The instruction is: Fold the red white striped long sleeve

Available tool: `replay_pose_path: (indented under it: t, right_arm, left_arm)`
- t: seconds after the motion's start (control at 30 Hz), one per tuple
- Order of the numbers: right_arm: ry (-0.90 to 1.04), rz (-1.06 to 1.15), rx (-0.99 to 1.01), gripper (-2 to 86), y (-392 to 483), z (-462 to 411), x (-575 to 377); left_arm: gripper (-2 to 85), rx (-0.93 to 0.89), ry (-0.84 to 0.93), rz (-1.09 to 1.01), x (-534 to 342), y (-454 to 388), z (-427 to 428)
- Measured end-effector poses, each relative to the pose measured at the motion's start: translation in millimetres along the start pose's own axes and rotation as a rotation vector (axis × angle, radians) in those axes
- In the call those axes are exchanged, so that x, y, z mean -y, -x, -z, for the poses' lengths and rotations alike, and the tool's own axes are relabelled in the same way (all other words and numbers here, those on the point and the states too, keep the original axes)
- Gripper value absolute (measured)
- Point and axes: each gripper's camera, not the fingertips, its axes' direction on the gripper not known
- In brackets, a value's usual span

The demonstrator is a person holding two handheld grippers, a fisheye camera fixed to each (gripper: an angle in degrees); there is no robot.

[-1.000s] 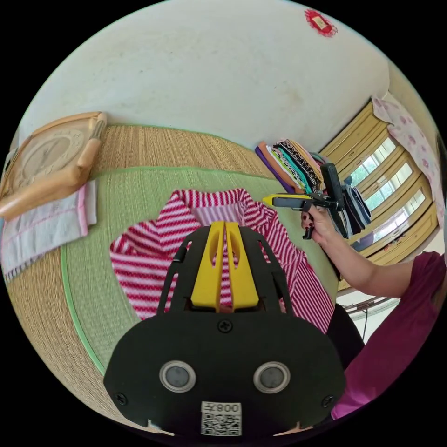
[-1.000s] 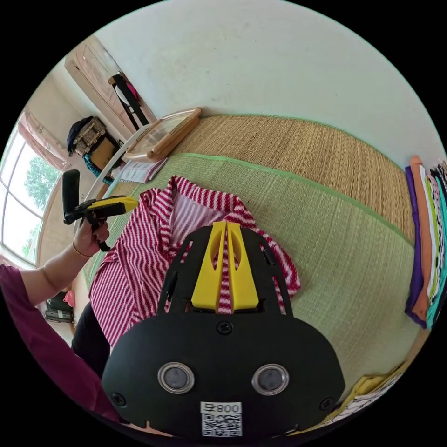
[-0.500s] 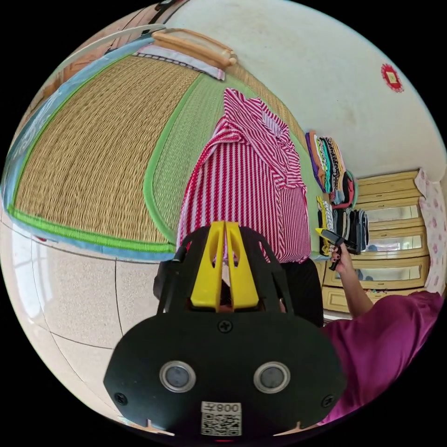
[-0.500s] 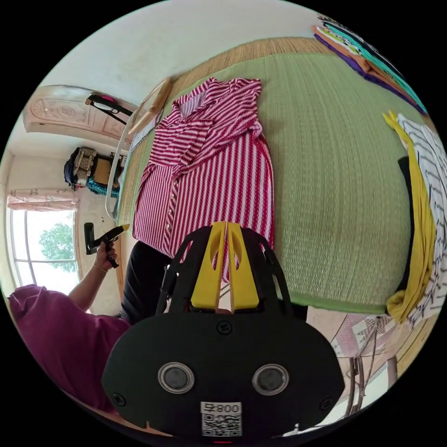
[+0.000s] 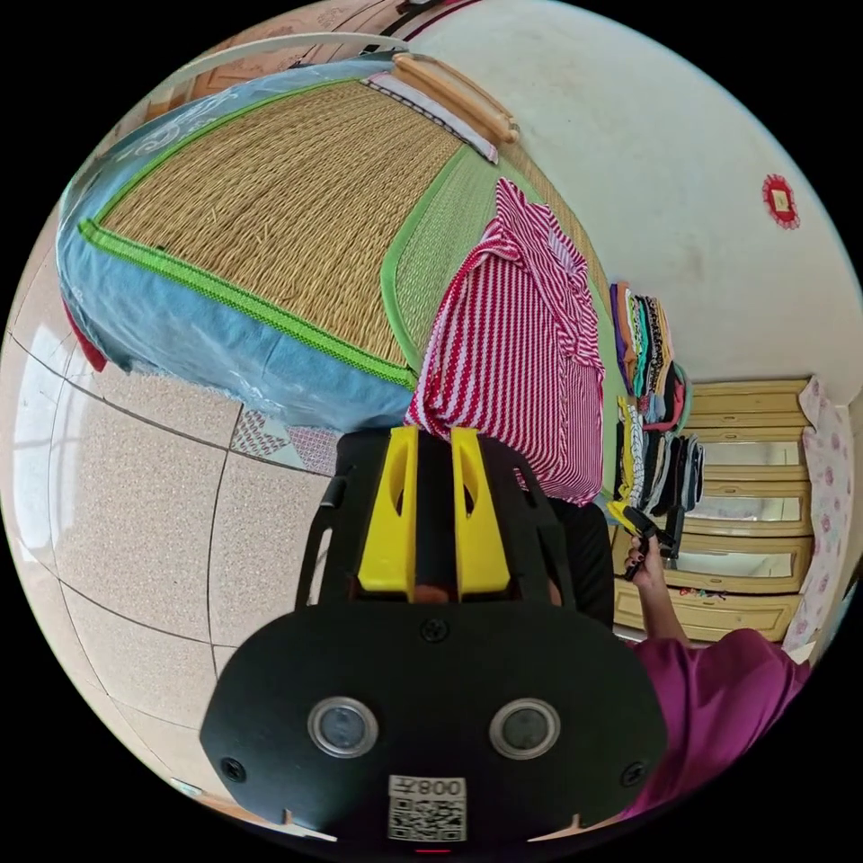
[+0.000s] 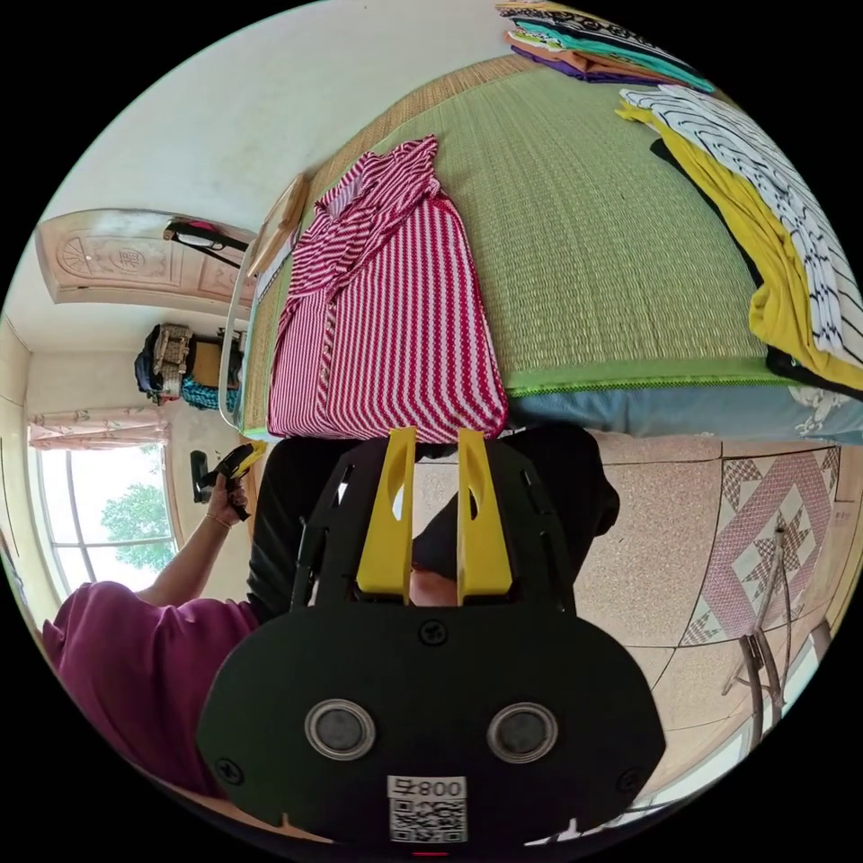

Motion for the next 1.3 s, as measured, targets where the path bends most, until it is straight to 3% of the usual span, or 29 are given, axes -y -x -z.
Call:
replay_pose_path:
  t: [0.53, 0.93, 1.13, 1.3]
  right_arm:
    - [-0.012, 0.102, -0.261, 6.5, 37.1, 13.5, -91.5]
    - [-0.035, 0.051, -0.189, 6.7, 32.3, 38.5, -120.3]
    - [-0.037, 0.033, -0.172, 6.8, 34.2, 44.6, -126.4]
    - [-0.038, 0.025, -0.163, 7.0, 38.3, 47.2, -130.1]
  left_arm:
    - [7.8, 0.008, 0.074, 0.021, -39.5, 10.0, 43.9]
    - [0.9, -0.063, 0.033, 0.07, -78.6, 23.0, 94.2]
    - [3.8, 0.004, 0.056, 0.026, -83.4, 12.2, 108.1]
    - [4.0, 0.161, 0.114, -0.046, -78.8, -7.1, 105.3]
